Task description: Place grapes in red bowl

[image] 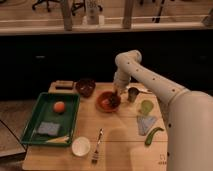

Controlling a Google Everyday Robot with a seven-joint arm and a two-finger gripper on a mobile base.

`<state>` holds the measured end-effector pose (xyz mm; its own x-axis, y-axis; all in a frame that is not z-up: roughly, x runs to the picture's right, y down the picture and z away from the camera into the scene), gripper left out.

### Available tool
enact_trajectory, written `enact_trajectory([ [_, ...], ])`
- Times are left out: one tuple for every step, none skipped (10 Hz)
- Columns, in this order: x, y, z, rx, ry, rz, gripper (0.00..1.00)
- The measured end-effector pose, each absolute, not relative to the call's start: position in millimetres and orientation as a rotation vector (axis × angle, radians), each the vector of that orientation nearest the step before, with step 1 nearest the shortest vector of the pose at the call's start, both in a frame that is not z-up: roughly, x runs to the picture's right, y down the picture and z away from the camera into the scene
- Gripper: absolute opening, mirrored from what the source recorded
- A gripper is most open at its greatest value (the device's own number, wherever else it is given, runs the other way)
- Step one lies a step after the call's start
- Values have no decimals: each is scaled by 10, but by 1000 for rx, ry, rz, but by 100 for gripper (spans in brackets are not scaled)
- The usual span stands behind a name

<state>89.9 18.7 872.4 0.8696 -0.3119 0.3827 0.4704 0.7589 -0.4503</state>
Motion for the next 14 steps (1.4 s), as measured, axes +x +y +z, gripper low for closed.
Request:
enact_trajectory([
  [901,191,8730,-566,-295,-433,8],
  [903,191,8734,-566,-296,-433,8],
  [899,191,8737,-565,-297,-433,8],
  [893,193,8741,-566,-298,-434,8],
  [893,192,8744,-565,-298,-434,8],
  [888,193,8747,-565,-299,-435,8],
  [893,198,8752,-566,-299,-435,8],
  [895,202,8753,-566,-299,-435,8],
  [895,203,8755,-566,-300,-435,8],
  [896,203,8757,-566,-300,-435,8],
  [896,207,8761,-566,-301,-435,8],
  [896,208,8762,-566,-301,-435,8],
  [887,207,8762,-565,-302,-436,8],
  [885,208,8763,-565,-303,-436,8],
])
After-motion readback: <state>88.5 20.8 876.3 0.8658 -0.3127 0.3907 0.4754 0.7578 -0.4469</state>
